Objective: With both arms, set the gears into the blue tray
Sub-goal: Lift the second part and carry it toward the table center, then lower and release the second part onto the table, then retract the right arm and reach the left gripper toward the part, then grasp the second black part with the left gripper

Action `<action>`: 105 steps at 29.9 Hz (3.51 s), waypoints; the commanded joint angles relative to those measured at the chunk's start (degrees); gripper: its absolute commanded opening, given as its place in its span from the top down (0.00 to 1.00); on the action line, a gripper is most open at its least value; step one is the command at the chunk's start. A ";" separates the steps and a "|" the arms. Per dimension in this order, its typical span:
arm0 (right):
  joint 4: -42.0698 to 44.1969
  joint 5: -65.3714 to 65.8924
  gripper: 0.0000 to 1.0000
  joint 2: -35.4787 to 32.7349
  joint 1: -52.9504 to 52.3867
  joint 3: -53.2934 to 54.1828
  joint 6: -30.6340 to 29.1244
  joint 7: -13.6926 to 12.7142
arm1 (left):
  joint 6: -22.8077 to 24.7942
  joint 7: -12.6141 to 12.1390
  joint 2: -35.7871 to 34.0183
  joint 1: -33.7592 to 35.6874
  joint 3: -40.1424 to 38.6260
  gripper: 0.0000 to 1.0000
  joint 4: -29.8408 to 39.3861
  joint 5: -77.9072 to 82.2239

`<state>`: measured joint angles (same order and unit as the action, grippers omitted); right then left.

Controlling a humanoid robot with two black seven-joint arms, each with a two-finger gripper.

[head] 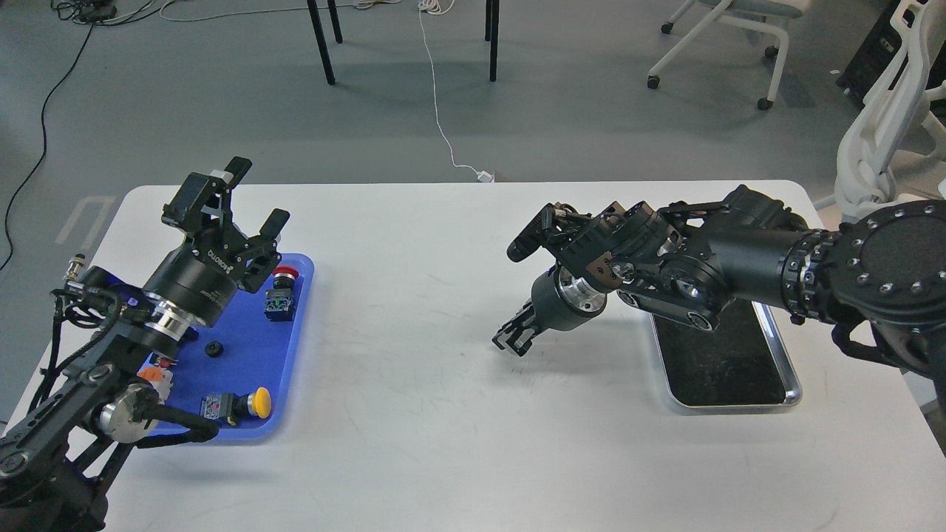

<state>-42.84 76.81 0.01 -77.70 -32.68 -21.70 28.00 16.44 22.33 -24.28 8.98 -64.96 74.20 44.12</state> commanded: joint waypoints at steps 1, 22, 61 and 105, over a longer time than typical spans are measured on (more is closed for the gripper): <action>-1.18 0.00 0.77 -0.01 0.00 -0.02 2.27 0.00 | 0.00 -0.01 0.02 -0.01 0.01 0.02 0.07 0.00; -1.36 -1.92 0.10 -0.01 -0.17 -0.81 5.09 0.00 | -0.09 0.34 0.02 -0.28 0.01 0.02 -0.02 0.00; -17.18 -70.31 0.03 -34.19 56.51 73.55 -1.94 0.00 | 4.40 5.67 12.48 44.80 51.77 0.05 -12.30 80.88; -19.56 -70.05 0.03 -37.01 58.54 75.22 -1.94 0.00 | 1.67 5.67 17.33 46.57 61.10 0.90 -27.27 80.88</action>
<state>-62.41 6.77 -37.01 -19.16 42.51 -23.64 28.00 18.18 27.98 -6.78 55.38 -3.82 46.72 124.98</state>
